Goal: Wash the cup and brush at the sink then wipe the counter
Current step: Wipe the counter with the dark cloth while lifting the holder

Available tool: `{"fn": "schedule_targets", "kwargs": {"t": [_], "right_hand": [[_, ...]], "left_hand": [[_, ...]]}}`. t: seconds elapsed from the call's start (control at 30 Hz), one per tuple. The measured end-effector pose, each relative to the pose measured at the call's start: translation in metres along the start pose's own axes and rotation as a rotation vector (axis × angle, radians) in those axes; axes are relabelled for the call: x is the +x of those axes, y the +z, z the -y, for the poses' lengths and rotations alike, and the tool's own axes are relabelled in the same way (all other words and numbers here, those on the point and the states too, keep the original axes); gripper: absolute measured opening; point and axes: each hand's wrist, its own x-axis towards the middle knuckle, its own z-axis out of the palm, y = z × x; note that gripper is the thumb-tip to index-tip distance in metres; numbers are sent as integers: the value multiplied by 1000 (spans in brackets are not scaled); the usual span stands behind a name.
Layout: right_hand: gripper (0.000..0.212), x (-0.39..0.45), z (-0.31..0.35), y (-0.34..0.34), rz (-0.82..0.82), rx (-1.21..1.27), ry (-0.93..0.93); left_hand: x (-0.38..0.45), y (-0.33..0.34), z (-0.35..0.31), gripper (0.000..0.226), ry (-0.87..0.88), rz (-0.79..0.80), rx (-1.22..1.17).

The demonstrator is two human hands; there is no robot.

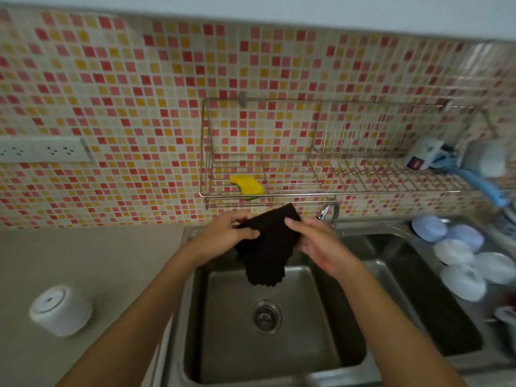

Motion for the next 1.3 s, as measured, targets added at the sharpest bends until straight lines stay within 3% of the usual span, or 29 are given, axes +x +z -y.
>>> {"fn": "schedule_targets", "kwargs": {"t": [0.2,0.37,0.47,0.53,0.67,0.8,0.87,0.97,1.03,1.1,1.17,1.3], "right_hand": [[22,13,57,-38,-136,-260,-240],[15,57,97,-53,-279,-479,-407],[25,96,109,-59,-365,-742,-384],[20,119,108,-60,-376,-877,-320],[24,160,85,-60,-351,-965,-181],[42,169,76,-53,-383,-1036,-75],[54,162,75,-48,-428,-1200,-92],[54,149,71,-40,-500,-1431,-277],[42,144,67,-34,-397,-1389,-384],[39,141,63,-28,-245,-1289,-364],[43,138,64,-24,-134,-1221,-289],[54,135,68,-27,-68,-1126,-232]], "left_hand": [[45,1,-43,17,201,-202,6],[107,-4,-69,22,221,-314,23],[146,-10,-72,20,168,-318,163],[171,-11,-64,21,131,-302,302],[204,-12,-42,24,56,-286,465],[215,-12,-27,21,32,-294,512],[213,-13,-25,26,20,-374,553],[197,-14,-24,56,-170,-508,919],[182,-11,-21,72,-325,-480,1025],[173,-9,-15,77,-401,-428,992],[167,-12,-12,72,-419,-395,931],[155,-29,-16,50,-350,-454,690]]}}
